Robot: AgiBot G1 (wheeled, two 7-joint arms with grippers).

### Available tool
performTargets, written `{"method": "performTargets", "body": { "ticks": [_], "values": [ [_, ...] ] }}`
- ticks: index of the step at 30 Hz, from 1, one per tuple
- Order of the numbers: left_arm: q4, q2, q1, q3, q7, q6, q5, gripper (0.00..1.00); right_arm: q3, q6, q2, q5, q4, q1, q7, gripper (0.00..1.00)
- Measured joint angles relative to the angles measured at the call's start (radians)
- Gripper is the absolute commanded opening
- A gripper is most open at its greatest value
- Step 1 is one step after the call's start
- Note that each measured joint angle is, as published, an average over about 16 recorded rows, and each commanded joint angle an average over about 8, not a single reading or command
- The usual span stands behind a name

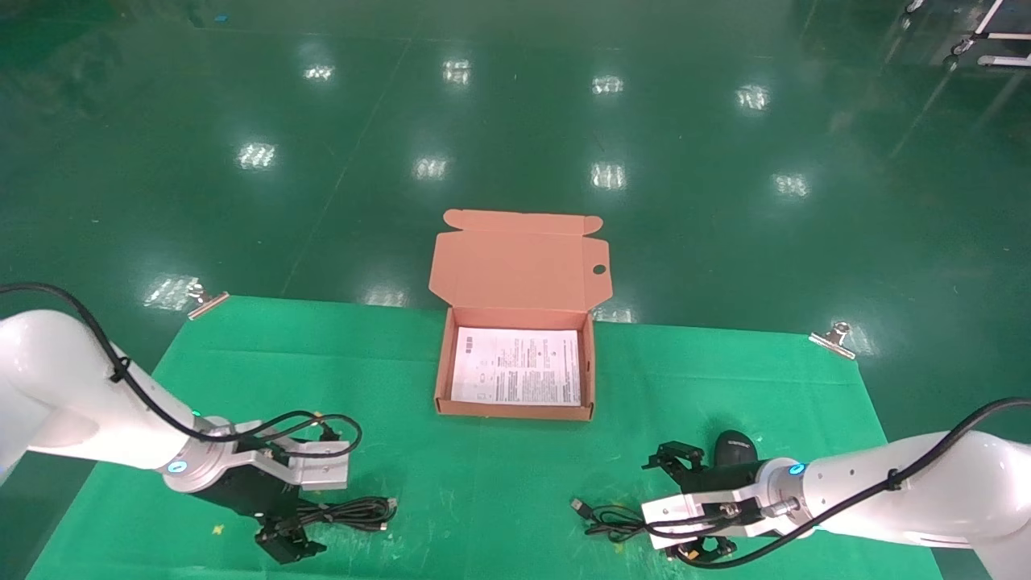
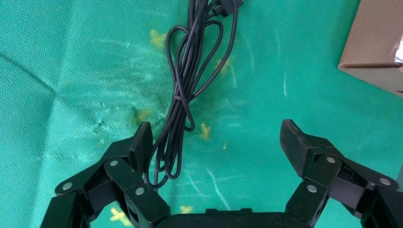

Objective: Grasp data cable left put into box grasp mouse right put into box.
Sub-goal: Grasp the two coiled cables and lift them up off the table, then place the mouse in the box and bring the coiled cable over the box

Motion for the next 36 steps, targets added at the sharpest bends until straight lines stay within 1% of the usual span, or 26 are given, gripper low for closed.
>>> {"method": "performTargets", "body": {
  "ticks": [36],
  "values": [
    [-0.02, -0.008, 0.004, 0.0, -0.001, 0.008, -0.001, 0.0, -0.001, -0.01, 0.005, 0.0, 0.013, -0.001, 0.003, 0.0]
  ]
}}
